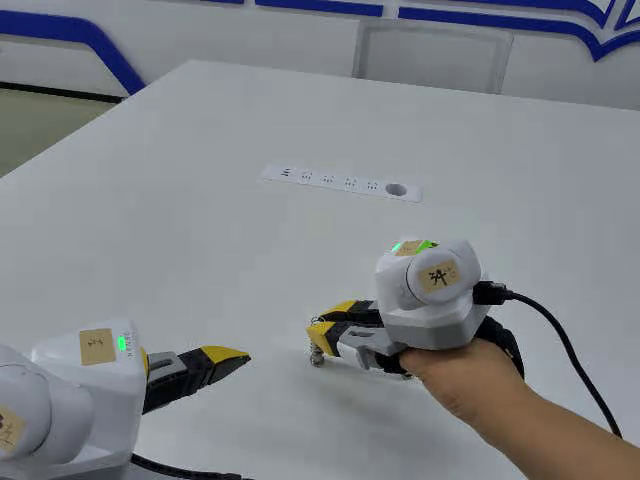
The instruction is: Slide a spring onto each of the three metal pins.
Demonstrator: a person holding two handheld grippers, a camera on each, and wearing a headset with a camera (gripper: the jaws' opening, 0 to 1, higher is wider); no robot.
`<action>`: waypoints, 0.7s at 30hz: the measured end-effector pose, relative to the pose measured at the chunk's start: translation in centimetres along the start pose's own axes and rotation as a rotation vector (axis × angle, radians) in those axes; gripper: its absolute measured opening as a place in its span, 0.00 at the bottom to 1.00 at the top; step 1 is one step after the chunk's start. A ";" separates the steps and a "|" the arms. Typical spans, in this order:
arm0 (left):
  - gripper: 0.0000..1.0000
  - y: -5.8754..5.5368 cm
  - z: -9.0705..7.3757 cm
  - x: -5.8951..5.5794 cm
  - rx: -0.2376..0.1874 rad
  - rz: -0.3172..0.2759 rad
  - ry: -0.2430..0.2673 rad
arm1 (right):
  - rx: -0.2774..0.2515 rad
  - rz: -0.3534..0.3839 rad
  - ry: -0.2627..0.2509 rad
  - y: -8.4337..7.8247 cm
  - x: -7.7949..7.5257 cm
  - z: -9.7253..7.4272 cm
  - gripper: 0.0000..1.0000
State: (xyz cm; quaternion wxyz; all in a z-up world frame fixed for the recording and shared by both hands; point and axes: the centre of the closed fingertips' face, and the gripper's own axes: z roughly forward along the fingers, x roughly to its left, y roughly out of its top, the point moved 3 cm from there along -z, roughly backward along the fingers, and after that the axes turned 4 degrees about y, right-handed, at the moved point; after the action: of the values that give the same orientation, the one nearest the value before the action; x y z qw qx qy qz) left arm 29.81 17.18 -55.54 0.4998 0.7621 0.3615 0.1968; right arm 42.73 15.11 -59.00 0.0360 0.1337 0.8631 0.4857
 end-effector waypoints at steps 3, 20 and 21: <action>0.84 0.0 0.0 0.1 -0.001 -0.001 0.002 | 0.019 -0.006 -0.002 -0.4 0.1 0.2 0.12; 0.84 0.0 0.0 0.0 0.003 0.001 -0.001 | 0.051 -0.003 -0.014 -1.3 0.2 -0.5 0.15; 0.84 0.0 0.0 0.0 0.004 0.003 -0.002 | 0.048 0.000 -0.016 -1.3 0.2 -0.7 0.16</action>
State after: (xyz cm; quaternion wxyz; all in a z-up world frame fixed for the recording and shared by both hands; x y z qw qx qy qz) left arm 29.83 17.14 -55.57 0.4982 0.7639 0.3604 0.1958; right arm 42.13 13.94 -59.68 0.0396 0.1381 0.8742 0.4638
